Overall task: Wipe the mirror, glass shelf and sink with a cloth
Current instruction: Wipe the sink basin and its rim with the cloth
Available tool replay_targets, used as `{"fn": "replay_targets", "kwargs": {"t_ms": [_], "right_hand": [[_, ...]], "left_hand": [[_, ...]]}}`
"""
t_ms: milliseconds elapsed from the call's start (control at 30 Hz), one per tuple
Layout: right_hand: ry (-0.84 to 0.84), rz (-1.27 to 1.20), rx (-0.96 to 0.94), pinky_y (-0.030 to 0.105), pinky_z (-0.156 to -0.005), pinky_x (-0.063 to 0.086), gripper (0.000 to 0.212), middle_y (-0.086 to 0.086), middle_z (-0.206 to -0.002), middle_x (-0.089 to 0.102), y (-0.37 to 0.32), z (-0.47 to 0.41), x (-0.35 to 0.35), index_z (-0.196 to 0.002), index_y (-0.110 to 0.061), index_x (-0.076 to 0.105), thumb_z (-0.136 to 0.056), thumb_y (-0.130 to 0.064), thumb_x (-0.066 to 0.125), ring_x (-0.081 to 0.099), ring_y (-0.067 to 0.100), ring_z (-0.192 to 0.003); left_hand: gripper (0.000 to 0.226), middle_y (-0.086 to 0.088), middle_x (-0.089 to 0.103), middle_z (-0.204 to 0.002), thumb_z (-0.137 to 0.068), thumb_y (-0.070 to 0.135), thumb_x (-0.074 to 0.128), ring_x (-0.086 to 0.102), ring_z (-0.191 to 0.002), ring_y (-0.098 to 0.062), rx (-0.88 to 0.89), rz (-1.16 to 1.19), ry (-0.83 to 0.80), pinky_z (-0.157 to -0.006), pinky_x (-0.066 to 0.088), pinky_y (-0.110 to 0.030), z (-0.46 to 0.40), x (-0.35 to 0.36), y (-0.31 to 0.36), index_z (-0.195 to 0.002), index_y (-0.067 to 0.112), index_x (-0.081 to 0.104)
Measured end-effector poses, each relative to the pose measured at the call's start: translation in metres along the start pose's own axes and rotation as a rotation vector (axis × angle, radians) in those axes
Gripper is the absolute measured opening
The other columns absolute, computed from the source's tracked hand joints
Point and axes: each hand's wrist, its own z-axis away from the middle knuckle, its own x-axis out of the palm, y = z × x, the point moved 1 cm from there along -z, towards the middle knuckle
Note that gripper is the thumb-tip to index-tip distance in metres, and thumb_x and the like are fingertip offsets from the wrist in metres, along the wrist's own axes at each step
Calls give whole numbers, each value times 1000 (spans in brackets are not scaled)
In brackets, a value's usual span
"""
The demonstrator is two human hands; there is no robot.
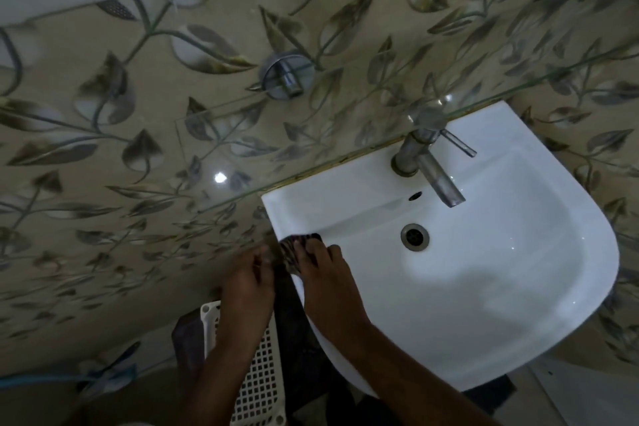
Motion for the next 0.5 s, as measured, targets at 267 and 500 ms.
{"fn": "replay_targets", "kwargs": {"t_ms": [267,500], "right_hand": [[24,105,30,37,-65,52,33,9,-114,53,-8,-90,6,-117,-12,60,-85,-18,64,51,29,-93],[-88,-53,-4,28,-79,44,48,4,-136,46,-4,-9,-8,-144,-16,46,-99,-27,31,43,21,-98]], "left_hand": [[25,-13,70,-111,-98,13,50,64,-103,-27,-65,27,-66,-81,36,-20,-3,7,-10,-115,7,68],[27,-3,73,-112,-99,15,50,67,-103,-17,-164,154,-116,-97,50,-31,11,5,-28,-115,15,71]]}}
